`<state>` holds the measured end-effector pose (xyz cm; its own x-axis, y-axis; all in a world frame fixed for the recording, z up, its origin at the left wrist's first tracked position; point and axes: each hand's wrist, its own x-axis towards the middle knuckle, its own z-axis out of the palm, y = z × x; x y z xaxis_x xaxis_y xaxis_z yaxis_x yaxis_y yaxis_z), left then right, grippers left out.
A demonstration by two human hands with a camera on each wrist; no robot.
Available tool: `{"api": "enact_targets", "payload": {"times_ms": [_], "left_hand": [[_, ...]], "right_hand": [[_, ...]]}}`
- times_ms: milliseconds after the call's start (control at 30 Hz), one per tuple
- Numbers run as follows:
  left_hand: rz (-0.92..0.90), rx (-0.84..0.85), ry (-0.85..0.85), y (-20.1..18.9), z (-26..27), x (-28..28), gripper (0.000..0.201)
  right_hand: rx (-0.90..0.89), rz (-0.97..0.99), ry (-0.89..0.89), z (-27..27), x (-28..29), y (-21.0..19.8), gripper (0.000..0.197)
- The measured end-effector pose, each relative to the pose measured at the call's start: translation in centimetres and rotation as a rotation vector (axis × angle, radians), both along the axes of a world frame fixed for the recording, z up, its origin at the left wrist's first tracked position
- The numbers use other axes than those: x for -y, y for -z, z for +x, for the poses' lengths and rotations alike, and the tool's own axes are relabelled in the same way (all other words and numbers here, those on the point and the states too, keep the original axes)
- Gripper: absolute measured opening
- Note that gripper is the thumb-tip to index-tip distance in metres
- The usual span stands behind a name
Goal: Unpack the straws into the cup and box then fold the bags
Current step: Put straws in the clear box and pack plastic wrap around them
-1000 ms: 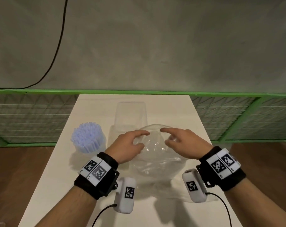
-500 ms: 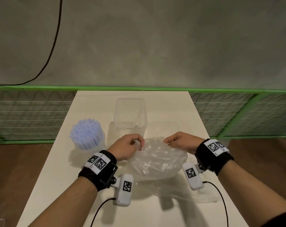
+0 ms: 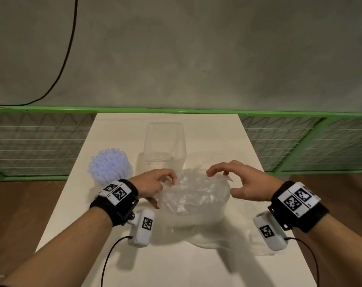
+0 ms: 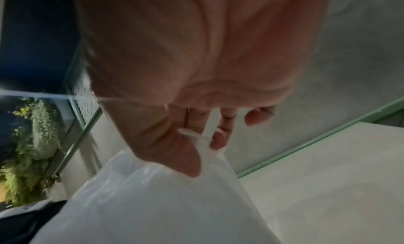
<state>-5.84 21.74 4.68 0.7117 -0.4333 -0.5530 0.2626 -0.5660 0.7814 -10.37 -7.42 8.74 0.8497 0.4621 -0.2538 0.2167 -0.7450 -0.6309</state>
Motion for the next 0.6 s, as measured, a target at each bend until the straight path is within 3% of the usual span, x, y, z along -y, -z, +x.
{"api": "enact_targets", "payload": {"times_ms": [167,233,333,400,533,600], "left_hand": [[-0.1,0.047,-0.086,0.7,-0.7,-0.7,0.043],[-0.196,-0.019,-0.156,0.9,-1.3,-1.0,0.04],[-0.337,-0.149,-0.204,0.8,-2.4,-1.3,0.016],[-0.341,-0.118,-0.111,1.0,-2.8,-2.0,0.013],[-0.213,0.112,0.206,1.7,-3.8,-3.3,0.035],[-0.208,0.184,0.222,2.3,-4.1,-3.2,0.04]], "right_hand": [[0.103,0.122,0.032,0.9,0.6,1.0,0.058],[0.106,0.121,0.034,1.1,0.9,1.4,0.05],[0.111,0.128,0.048,1.6,1.0,1.6,0.042],[0.131,0.107,0.067,2.1,1.0,1.6,0.04],[0.159,0.063,0.109,2.9,1.1,2.1,0.032],[0.17,0.049,0.111,3.1,1.0,2.5,0.03]]}}
